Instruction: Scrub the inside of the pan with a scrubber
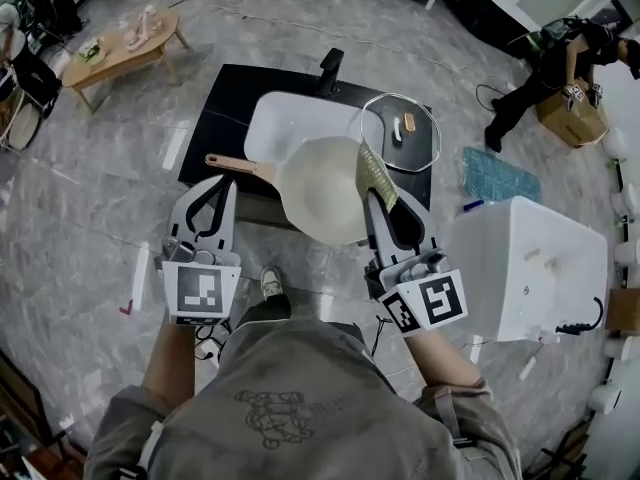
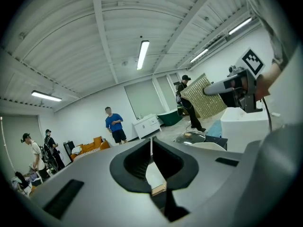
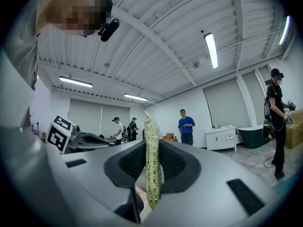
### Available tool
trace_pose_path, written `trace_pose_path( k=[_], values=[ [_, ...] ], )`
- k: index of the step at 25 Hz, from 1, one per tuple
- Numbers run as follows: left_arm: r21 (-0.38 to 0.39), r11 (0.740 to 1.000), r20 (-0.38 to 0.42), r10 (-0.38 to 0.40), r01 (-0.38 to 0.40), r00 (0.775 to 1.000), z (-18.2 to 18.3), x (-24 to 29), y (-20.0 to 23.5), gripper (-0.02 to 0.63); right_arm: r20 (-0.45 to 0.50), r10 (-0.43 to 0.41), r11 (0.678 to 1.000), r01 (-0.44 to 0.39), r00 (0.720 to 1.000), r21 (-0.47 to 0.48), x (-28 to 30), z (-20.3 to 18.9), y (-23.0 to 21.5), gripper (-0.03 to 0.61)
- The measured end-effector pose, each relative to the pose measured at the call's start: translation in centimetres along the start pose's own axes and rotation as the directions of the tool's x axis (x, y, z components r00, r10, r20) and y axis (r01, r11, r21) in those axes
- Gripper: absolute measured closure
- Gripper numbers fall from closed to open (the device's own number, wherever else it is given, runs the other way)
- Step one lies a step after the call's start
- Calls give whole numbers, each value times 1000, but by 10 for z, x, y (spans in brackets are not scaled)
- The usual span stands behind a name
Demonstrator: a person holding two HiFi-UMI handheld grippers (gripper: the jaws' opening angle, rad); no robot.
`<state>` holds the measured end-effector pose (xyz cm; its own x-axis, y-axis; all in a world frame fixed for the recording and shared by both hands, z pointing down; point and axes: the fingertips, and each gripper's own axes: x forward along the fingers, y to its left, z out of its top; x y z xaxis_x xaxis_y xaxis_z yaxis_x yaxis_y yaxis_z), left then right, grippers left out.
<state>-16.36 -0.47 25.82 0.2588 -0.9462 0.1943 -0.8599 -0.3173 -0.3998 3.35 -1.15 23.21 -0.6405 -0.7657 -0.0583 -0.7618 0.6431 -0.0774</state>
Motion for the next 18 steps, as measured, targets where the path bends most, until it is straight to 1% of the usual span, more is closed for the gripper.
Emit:
trace_pose_path(
  k=[6,9,13,16,18],
  values=[
    [35,996,-15,-76,77,997,-16,42,23,589,-49,-56,998,57,997,15,45,-23,-20,500],
    [62,992,-16,-106,107,994,-22,61,29,589,-73,-86,996,88,994,26,59,-35,-31,500],
    [91,985,-57,-141,146,988,-32,83,31,589,-114,-110,993,114,987,27,70,-51,-47,500],
    [108,973,-92,-196,206,976,-40,98,22,589,-147,-122,991,128,982,32,76,-67,-63,500],
    [126,964,-115,-220,234,969,-45,112,16,589,-168,-130,990,138,977,38,81,-78,-77,500]
  ],
)
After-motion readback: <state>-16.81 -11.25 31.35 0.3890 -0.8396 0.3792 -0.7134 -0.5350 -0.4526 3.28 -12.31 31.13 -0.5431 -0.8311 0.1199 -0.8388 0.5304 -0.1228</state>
